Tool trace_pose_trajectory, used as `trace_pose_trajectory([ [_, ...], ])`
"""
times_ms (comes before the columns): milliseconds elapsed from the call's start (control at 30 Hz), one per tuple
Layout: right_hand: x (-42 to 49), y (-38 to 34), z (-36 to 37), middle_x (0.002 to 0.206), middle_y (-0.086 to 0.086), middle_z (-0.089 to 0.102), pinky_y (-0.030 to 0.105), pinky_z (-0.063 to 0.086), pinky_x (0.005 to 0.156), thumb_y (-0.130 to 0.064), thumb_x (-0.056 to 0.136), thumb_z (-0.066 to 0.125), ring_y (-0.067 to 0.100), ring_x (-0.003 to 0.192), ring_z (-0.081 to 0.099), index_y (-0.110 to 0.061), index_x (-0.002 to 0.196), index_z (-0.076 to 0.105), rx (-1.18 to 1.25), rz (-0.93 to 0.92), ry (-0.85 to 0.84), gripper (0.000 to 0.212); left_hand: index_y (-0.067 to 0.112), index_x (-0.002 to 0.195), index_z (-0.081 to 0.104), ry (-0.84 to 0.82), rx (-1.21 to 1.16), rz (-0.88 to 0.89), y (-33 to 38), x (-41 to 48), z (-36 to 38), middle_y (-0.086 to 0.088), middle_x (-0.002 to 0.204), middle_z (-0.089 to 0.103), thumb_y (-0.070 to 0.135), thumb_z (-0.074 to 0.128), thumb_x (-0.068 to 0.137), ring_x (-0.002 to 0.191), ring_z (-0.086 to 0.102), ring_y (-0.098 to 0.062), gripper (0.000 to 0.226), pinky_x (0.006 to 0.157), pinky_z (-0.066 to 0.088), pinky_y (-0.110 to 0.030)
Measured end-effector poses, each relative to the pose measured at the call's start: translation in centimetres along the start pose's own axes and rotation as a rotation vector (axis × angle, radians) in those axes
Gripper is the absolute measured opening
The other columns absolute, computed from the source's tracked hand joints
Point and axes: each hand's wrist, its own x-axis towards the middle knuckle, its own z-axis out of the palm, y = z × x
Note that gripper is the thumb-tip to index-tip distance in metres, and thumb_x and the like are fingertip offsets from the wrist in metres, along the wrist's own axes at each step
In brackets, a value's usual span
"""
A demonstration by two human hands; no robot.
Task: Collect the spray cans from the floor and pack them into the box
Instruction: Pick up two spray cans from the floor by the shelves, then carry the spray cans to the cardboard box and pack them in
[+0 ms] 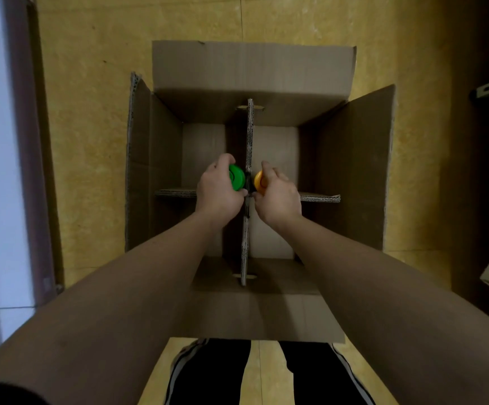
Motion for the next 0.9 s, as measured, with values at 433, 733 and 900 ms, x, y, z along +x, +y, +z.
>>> trace_pose_trajectory([
  [433, -4.6, -2.2, -7.0, 0.165, 0.012, 0.023, 0.045, 0.033, 0.116, -0.02, 0.091, 0.067, 0.035, 0.148, 0.026, -0.03, 0.16, 0.024, -0.031, 0.065, -0.001, 0.082, 0.027, 0.161, 0.014, 0.019, 0.092, -0.031, 4.5, -3.1, -5.2, -0.002, 0.168, 0.012, 0.019, 0.074, 0.089, 0.154, 0.012, -0.026, 0.094, 0.123, 0.018, -0.045],
  [733, -11.7, -10.6, -23.8, 0.163, 0.01, 0.027, 0.049, 0.035, 0.113, -0.033, 0.096, 0.058, 0.036, 0.144, 0.031, -0.029, 0.157, 0.03, -0.1, -0.066, 0.19, 0.068, 0.017, 0.16, 0.021, 0.138, 0.101, 0.052, 15.2, -8.9, -19.0, -0.007, 0.166, 0.021, 0.037, 0.066, 0.096, 0.152, 0.02, -0.031, 0.081, 0.123, 0.023, -0.043],
  [900, -18.7, -16.9, -35.7, 0.166, 0.008, 0.022, 0.046, 0.031, 0.115, -0.037, 0.097, 0.058, 0.034, 0.147, 0.027, -0.032, 0.158, 0.027, -0.122, -0.15, 0.327, 0.069, 0.019, 0.16, 0.022, 0.248, 0.117, 0.146, 23.4, -14.5, -29.9, -0.007, 0.167, 0.02, 0.042, 0.062, 0.095, 0.152, 0.019, -0.03, 0.08, 0.122, 0.024, -0.041],
])
